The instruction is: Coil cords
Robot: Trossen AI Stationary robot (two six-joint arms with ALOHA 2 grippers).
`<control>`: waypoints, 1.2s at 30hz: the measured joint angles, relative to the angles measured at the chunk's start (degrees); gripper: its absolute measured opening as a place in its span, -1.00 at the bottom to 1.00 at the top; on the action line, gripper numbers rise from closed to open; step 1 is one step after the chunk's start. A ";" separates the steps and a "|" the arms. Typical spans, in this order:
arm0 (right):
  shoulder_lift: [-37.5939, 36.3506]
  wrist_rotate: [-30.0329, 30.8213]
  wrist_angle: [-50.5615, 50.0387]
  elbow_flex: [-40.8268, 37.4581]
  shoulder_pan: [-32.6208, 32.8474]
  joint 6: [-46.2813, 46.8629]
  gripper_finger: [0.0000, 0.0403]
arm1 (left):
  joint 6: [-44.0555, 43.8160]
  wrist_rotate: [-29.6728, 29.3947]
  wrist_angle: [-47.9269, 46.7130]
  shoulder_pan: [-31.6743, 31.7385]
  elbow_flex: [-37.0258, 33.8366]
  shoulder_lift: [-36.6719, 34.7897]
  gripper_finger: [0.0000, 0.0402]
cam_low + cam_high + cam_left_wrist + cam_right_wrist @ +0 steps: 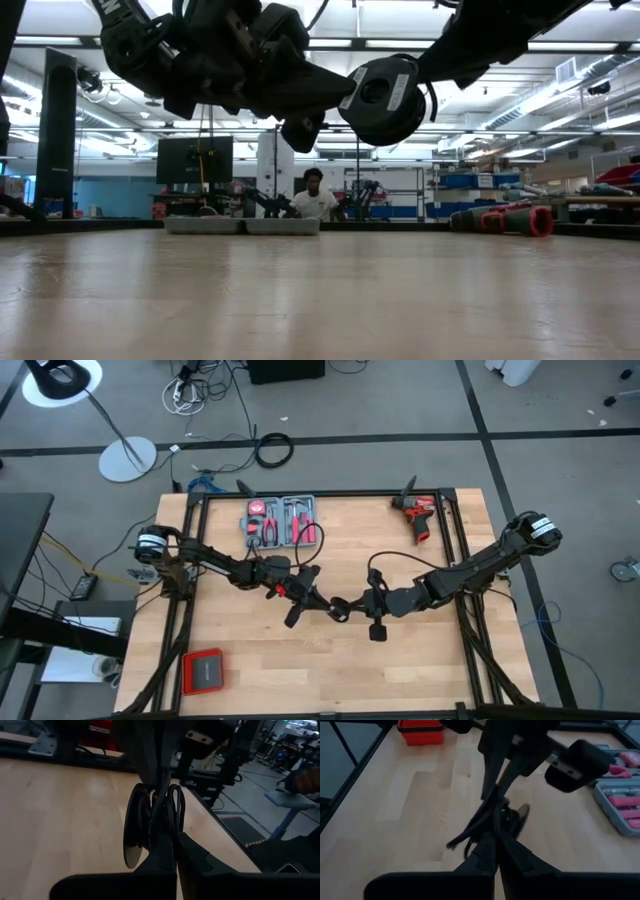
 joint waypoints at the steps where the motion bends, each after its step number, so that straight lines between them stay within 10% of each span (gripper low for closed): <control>1: 0.02 0.02 -0.04 0.00 0.11 0.32 -0.98 | 0.03 -0.40 0.16 0.01 0.00 -0.04 -0.99; 36: 0.31 2.54 4.14 -0.09 -0.08 6.62 -0.86 | 6.38 -8.21 4.49 -2.95 0.13 -5.92 -0.99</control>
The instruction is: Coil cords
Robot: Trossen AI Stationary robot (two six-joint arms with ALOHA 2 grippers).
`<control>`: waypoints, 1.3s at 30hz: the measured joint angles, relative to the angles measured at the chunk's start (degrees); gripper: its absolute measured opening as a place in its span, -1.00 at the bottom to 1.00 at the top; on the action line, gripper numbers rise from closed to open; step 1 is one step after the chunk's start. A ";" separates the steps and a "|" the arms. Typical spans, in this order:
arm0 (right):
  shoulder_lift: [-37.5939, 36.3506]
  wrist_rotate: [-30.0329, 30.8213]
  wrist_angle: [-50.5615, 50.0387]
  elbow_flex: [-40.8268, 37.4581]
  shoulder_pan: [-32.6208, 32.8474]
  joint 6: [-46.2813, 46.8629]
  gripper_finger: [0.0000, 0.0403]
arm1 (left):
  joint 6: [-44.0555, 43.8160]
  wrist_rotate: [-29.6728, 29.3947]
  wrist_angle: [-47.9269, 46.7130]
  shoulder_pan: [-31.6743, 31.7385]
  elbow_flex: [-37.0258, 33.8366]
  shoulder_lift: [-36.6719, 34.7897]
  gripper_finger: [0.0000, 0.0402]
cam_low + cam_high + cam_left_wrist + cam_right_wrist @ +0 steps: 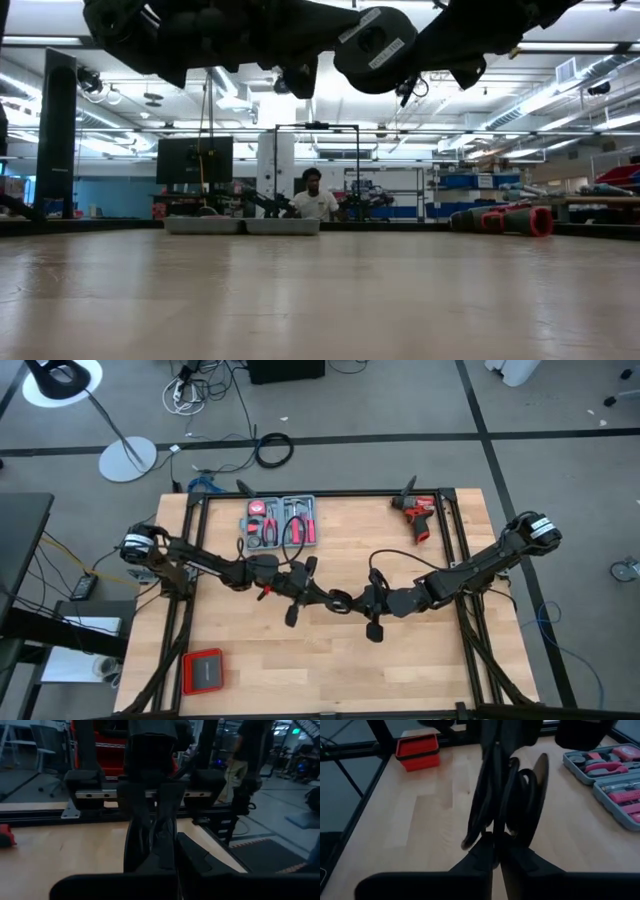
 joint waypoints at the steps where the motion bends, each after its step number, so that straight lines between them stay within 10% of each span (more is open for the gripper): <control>1: 0.05 0.00 0.05 0.00 -0.01 0.31 -0.87 | 0.69 -0.98 -0.16 -0.52 0.00 0.00 -0.99; 18: 0.06 0.48 22.72 -11.90 -0.05 5.25 -0.81 | 4.03 -14.83 -1.87 -6.66 0.00 0.13 -0.99; 39: 0.00 -10.61 17.85 -13.16 -3.52 2.02 -0.63 | 4.09 -15.18 -0.24 -4.30 -0.02 3.02 -0.99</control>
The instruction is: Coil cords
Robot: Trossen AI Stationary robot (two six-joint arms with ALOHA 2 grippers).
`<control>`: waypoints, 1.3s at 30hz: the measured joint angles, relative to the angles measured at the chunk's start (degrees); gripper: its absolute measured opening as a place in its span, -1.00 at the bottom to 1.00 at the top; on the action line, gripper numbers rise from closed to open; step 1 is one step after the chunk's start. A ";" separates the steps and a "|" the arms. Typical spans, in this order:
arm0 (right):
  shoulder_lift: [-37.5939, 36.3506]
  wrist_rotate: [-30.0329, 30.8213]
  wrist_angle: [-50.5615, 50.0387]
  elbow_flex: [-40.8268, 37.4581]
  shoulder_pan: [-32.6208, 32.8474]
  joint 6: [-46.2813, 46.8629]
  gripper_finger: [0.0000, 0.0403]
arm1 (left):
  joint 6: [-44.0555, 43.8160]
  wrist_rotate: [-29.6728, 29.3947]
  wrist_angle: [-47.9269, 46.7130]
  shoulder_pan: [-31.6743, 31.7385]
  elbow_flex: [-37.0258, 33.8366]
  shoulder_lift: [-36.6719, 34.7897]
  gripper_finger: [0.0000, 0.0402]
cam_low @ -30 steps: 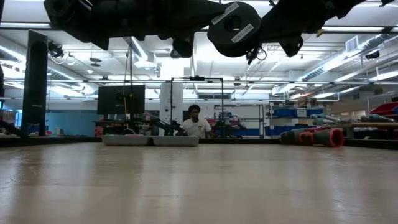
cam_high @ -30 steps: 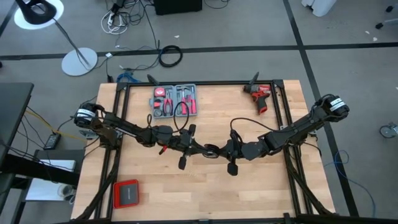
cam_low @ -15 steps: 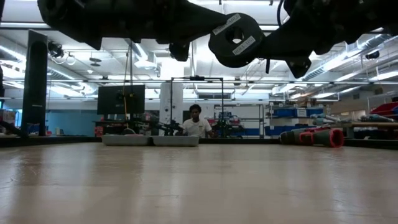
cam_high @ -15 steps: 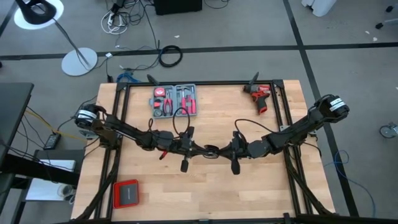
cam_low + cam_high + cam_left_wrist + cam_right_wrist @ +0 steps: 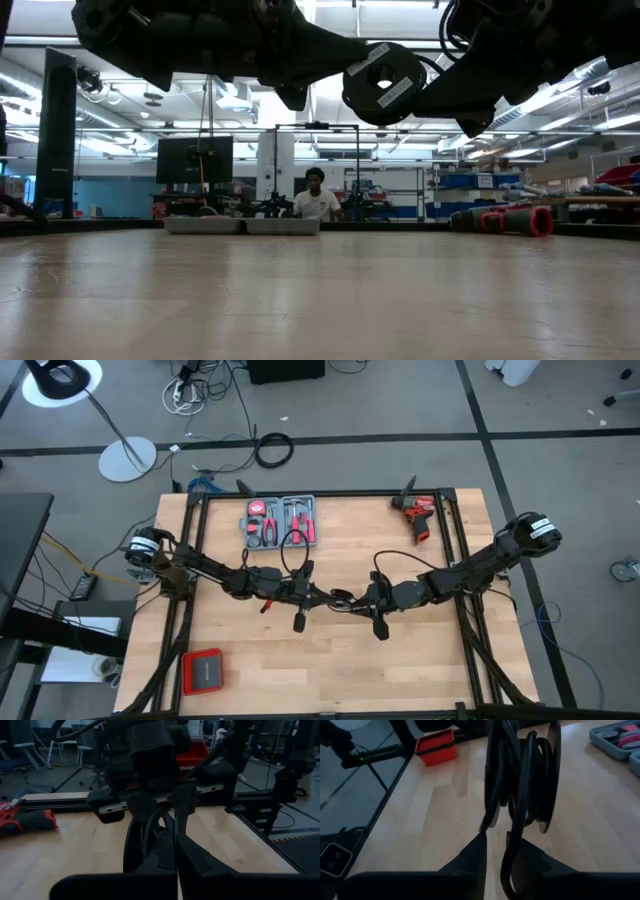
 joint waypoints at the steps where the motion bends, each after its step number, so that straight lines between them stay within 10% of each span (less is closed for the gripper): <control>1: 0.00 -0.48 -0.02 0.00 -0.32 -0.08 -0.61 | -0.03 0.36 0.01 0.04 0.00 0.00 -0.99; 26: 0.00 -9.30 0.07 0.00 -4.15 2.46 -0.34 | 0.95 0.53 -1.74 1.14 0.00 0.00 -0.99; 39: 0.00 -7.33 0.10 0.02 -4.51 1.24 -0.52 | -0.59 2.12 -0.69 1.14 0.29 -0.02 -0.99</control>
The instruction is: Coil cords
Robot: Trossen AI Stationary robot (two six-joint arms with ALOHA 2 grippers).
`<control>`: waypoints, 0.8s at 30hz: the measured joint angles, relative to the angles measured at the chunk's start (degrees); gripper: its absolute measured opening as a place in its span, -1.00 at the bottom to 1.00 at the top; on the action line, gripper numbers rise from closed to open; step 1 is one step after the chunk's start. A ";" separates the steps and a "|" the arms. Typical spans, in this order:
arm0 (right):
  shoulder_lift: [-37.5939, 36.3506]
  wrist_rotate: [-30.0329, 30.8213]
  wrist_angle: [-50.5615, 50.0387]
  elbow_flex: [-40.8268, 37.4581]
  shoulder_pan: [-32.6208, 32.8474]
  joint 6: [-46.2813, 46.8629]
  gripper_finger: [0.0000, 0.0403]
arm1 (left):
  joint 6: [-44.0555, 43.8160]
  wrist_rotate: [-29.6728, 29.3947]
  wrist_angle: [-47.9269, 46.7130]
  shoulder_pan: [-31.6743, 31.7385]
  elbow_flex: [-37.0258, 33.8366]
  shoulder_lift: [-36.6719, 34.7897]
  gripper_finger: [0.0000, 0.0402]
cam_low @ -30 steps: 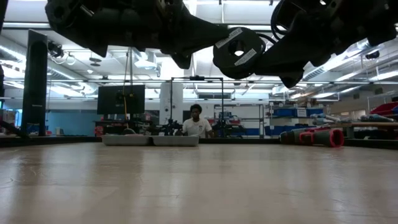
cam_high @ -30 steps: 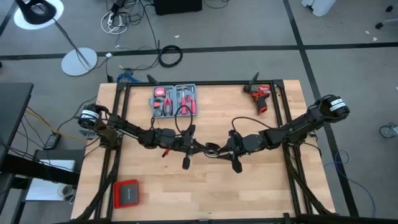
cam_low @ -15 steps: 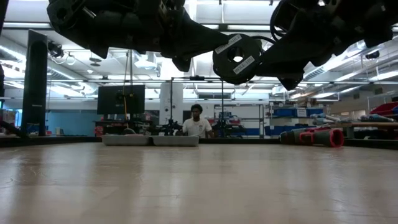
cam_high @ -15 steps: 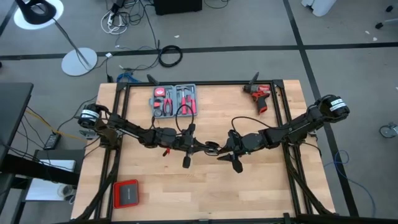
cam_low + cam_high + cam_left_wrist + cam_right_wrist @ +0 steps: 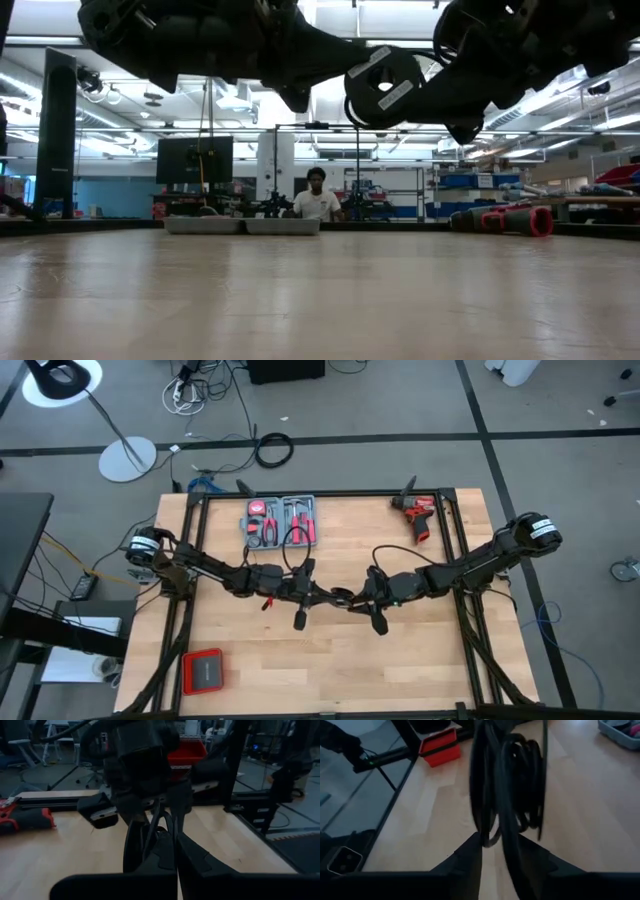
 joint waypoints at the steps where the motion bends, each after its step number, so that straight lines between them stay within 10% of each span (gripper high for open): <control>1: 0.00 0.06 0.02 0.00 0.02 -0.63 -0.56 | -0.09 0.59 -0.06 0.02 0.31 0.00 -0.99; 24: -0.05 1.07 -1.26 0.00 0.02 -4.28 -0.73 | -2.62 5.59 -2.56 -0.04 1.29 -0.02 -0.99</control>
